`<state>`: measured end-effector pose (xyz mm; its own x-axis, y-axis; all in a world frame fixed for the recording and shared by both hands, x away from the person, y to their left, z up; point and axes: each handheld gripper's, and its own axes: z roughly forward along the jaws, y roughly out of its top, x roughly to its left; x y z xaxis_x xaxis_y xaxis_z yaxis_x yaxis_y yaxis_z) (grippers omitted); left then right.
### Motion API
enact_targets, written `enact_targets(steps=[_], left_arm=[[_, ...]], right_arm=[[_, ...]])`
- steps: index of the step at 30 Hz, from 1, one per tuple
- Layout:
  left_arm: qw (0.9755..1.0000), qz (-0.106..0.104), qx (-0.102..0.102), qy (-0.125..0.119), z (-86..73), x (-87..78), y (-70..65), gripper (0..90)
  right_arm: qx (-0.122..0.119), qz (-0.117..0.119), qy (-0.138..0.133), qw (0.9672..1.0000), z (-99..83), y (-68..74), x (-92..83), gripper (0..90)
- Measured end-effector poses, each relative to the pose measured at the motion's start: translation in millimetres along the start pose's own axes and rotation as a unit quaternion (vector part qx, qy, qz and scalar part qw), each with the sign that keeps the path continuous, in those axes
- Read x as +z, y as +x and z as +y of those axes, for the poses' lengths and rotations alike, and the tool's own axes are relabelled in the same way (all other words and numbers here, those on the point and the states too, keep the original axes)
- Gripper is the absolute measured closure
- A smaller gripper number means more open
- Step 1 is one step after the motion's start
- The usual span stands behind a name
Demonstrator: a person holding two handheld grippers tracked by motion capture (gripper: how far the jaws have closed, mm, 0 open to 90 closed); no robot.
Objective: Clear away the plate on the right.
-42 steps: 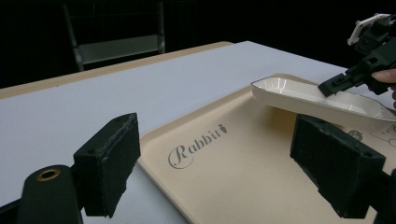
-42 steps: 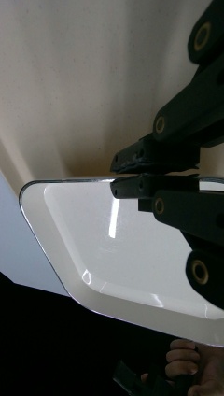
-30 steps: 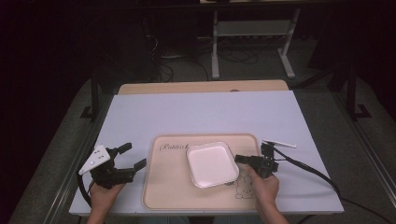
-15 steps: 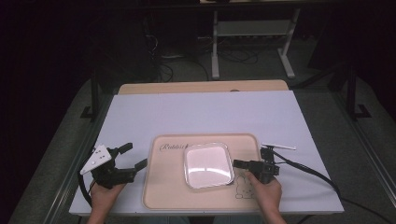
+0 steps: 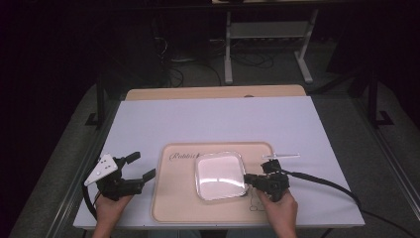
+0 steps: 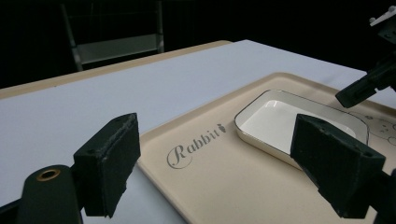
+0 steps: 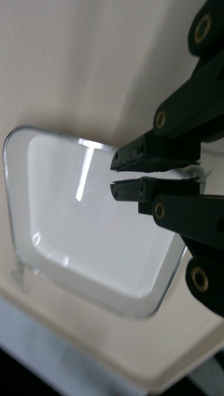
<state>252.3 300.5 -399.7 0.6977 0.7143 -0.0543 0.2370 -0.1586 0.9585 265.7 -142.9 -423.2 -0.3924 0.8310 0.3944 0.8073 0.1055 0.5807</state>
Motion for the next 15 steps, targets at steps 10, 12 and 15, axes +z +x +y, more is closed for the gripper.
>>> enact_targets(steps=[10,12,15], left_arm=[[1.0,-0.002,0.003,0.004,-0.1,1.7,-1.3,15.4],[1.0,-0.001,0.002,0.002,-0.1,0.9,-0.5,15.4],[1.0,-0.001,0.002,0.001,0.0,0.3,-0.9,15.4]], right_arm=[[-0.007,-0.009,0.022,0.9997,-3.1,-4.4,11.0,81.7],[-0.005,-0.012,0.022,0.9997,-5.9,-3.7,11.1,81.3],[0.002,-0.016,0.018,0.9997,-9.5,-3.5,8.6,82.4]])
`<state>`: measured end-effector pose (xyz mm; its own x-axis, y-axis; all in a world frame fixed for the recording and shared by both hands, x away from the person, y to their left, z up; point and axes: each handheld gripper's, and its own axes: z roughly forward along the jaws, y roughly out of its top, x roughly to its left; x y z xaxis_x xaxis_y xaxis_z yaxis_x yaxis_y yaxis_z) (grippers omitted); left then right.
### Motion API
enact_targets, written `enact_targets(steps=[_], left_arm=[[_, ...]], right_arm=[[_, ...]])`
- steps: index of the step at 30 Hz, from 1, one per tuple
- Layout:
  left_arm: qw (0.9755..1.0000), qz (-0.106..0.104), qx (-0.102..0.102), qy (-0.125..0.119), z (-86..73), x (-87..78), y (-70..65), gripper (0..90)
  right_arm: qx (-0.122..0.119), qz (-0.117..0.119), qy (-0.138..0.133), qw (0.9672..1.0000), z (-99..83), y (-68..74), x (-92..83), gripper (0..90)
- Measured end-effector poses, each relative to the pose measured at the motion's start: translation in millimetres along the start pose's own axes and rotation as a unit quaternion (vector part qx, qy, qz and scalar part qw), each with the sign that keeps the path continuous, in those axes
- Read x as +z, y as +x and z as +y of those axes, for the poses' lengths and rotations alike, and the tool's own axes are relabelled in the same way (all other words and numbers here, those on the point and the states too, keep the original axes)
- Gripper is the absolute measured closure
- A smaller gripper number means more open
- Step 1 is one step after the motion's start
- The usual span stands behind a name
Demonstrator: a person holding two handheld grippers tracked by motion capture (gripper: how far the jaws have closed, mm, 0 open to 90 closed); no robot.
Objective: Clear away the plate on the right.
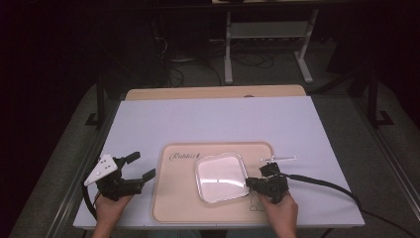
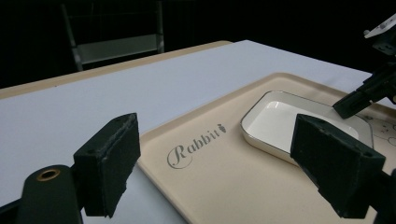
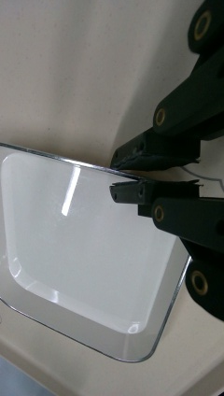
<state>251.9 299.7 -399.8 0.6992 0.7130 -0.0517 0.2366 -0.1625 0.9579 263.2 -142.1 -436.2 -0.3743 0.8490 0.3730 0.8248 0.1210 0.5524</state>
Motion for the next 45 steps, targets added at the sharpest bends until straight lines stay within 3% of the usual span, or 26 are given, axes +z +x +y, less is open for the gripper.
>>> enact_targets(steps=[8,18,21,25,29,30,34,38,42,45], left_arm=[[1.0,-0.002,0.001,0.001,0.1,1.5,-1.3,15.4],[1.0,-0.002,0.001,0.002,0.0,1.9,-1.3,15.4],[1.0,-0.003,0.003,0.004,0.2,2.6,-1.8,15.4],[1.0,-0.004,0.002,0.006,0.0,4.0,-2.0,15.4],[1.0,-0.004,0.002,0.006,-0.3,4.2,-1.4,15.4],[1.0,-0.003,0.002,0.006,-0.3,4.2,-0.9,15.4],[1.0,-0.004,0.002,0.005,0.0,3.3,-0.8,15.4],[1.0,-0.003,0.002,0.005,-0.6,2.6,-0.2,15.4],[1.0,-0.003,0.0,0.003,-0.2,2.0,0.5,15.4],[1.0,-0.002,0.001,0.003,-0.1,2.4,0.0,15.4]], right_arm=[[0.013,0.006,0.01,0.9999,-12.7,3.1,-1.9,78.7],[0.024,0.03,0.017,0.9991,-20.0,8.9,-4.5,72.8],[0.024,0.026,0.005,0.9994,-11.5,5.9,-3.6,69.0],[0.033,0.019,-0.014,0.9992,12.5,-4.2,1.8,71.2],[0.052,0.038,-0.015,0.9978,36.8,-11.4,12.5,73.7],[0.019,0.002,-0.007,0.9998,48.5,-4.8,18.0,73.5],[0.01,-0.014,0.004,0.9998,63.8,-3.6,28.2,70.5],[0.01,-0.024,0.011,0.9996,71.3,-10.9,37.6,70.9],[0.012,0.002,0.018,0.9998,70.5,-11.0,46.5,78.6],[0.011,0.001,0.018,0.9998,69.6,-10.6,47.9,81.5]])
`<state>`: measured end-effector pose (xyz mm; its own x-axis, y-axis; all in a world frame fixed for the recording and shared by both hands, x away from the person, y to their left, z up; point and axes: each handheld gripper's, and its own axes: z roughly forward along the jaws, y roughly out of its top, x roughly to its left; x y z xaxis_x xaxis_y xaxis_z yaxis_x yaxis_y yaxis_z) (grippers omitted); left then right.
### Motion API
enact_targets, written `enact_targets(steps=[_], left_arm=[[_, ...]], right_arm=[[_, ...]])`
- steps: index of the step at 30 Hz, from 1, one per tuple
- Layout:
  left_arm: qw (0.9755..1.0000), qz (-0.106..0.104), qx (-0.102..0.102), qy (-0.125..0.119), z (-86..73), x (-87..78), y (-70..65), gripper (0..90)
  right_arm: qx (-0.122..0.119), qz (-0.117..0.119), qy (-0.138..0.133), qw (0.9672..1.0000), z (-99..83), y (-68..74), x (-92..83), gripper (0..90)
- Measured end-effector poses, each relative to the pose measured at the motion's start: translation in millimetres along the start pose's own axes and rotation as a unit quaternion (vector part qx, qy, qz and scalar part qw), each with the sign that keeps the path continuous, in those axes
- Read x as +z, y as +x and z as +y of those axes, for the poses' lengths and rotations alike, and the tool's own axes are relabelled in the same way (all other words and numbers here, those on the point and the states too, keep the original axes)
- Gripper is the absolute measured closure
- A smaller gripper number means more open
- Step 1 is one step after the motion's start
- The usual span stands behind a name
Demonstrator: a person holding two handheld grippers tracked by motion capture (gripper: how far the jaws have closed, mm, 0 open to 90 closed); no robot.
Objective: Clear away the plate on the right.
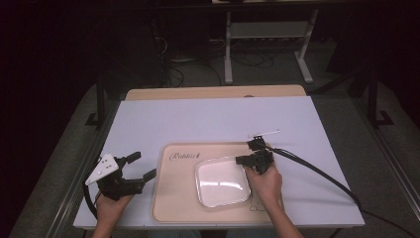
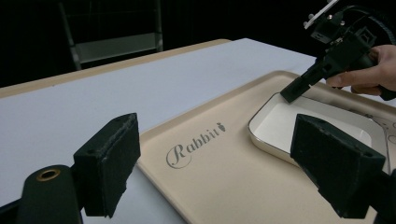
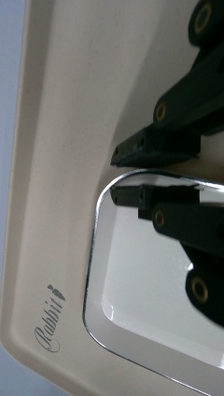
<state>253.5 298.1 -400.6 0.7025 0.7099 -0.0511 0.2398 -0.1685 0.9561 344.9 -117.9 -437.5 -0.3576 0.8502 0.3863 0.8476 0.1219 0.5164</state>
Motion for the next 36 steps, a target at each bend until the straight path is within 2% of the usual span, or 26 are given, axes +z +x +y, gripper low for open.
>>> enact_targets(steps=[7,12,22,24,36], left_arm=[[1.0,-0.001,0.0,0.0,0.0,-0.2,0.1,15.4],[1.0,-0.001,0.0,0.0,0.1,-0.4,0.2,15.4],[1.0,0.0,0.001,0.0,0.0,-0.5,0.0,15.4],[1.0,0.0,0.001,0.001,-0.2,-0.3,0.2,15.4],[1.0,-0.001,0.002,0.003,-0.4,0.2,0.0,15.4]], right_arm=[[-0.001,-0.043,-0.016,0.999,-4.3,0.8,-3.8,84.3],[0.0,-0.035,-0.012,0.9993,-2.7,-1.0,-3.3,84.3],[-0.01,-0.04,-0.011,0.9991,-5.1,-1.3,-6.1,83.6],[-0.013,-0.036,-0.022,0.999,-5.2,-0.6,-8.7,78.6],[-0.034,-0.019,-0.067,0.997,-7.3,-2.6,-29.3,63.6]])
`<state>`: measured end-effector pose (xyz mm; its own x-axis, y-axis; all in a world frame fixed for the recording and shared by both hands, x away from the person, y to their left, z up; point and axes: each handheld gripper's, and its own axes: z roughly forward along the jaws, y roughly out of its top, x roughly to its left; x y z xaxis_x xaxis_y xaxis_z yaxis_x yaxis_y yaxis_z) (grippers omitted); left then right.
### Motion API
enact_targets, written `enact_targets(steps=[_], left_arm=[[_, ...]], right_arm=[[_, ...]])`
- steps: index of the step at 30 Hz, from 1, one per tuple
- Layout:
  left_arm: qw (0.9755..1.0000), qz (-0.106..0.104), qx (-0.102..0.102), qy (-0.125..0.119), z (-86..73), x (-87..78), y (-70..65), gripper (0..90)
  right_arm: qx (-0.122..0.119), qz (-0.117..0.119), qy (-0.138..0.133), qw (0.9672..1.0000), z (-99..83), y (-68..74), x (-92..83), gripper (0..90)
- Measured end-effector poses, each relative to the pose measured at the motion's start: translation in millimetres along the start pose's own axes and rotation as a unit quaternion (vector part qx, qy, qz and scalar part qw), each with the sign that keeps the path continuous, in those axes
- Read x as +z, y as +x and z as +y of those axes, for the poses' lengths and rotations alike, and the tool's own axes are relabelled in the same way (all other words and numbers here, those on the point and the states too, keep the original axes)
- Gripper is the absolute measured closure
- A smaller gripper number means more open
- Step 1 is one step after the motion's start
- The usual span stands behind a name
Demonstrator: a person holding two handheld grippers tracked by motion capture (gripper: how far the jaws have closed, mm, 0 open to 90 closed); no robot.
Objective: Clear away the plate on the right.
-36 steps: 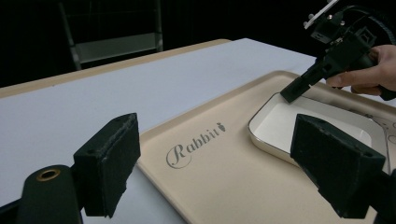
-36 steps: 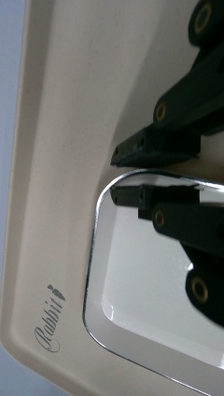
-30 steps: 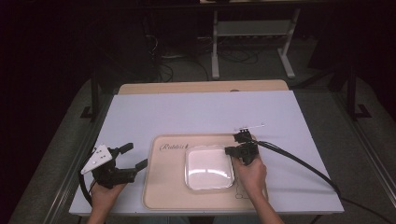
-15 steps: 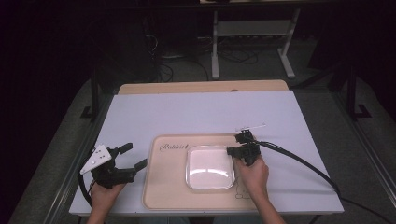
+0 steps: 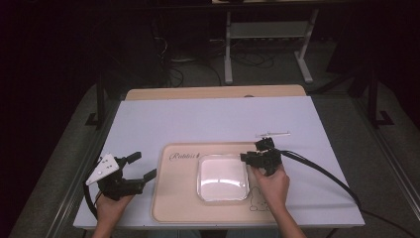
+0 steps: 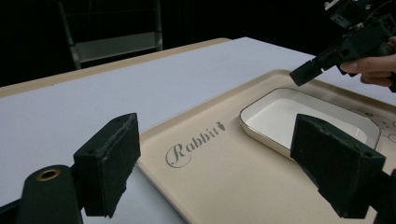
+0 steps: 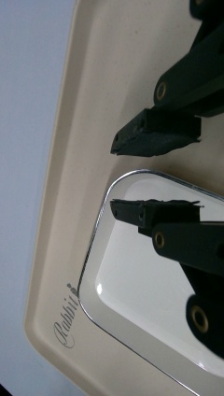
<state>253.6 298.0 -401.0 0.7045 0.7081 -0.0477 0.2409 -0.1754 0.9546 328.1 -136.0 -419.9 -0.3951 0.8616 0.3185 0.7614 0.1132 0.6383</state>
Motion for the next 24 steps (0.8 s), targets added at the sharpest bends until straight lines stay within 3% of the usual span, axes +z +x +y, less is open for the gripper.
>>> enact_targets(steps=[4,5,11,16,19,22,23,24], left_arm=[[1.0,0.0,-0.001,0.0,-0.2,0.4,0.0,15.4],[1.0,0.0,-0.001,0.0,-0.3,0.4,-0.1,15.4],[1.0,-0.001,0.0,0.004,-0.5,1.9,-0.7,15.4],[1.0,-0.002,0.002,0.008,-1.0,4.0,-1.2,15.4],[0.9999,-0.002,0.0,0.01,-1.2,4.7,-1.7,15.4],[0.9999,-0.003,0.001,0.012,-1.3,5.8,-2.2,15.4],[0.9999,-0.004,0.001,0.013,-1.4,6.2,-2.3,15.4],[0.9999,-0.004,0.0,0.013,-1.5,6.6,-2.4,15.4]], right_arm=[[-0.013,0.003,-0.015,0.9998,-2.4,-2.2,-5.6,58.7],[-0.028,0.004,-0.026,0.9993,-4.1,-2.9,-9.7,56.0],[-0.045,0.014,-0.053,0.9975,-7.5,-8.1,-20.2,48.9],[-0.072,0.01,-0.084,0.9939,-11.6,-15.6,-33.0,42.1],[-0.073,0.011,-0.09,0.9932,-13.4,-18.4,-37.4,40.1],[-0.093,0.006,-0.101,0.9904,-16.2,-21.5,-44.3,37.3],[-0.108,0.003,-0.113,0.9877,-18.2,-22.7,-49.6,34.6],[-0.108,0.003,-0.113,0.9877,-18.2,-22.7,-49.6,34.6]])
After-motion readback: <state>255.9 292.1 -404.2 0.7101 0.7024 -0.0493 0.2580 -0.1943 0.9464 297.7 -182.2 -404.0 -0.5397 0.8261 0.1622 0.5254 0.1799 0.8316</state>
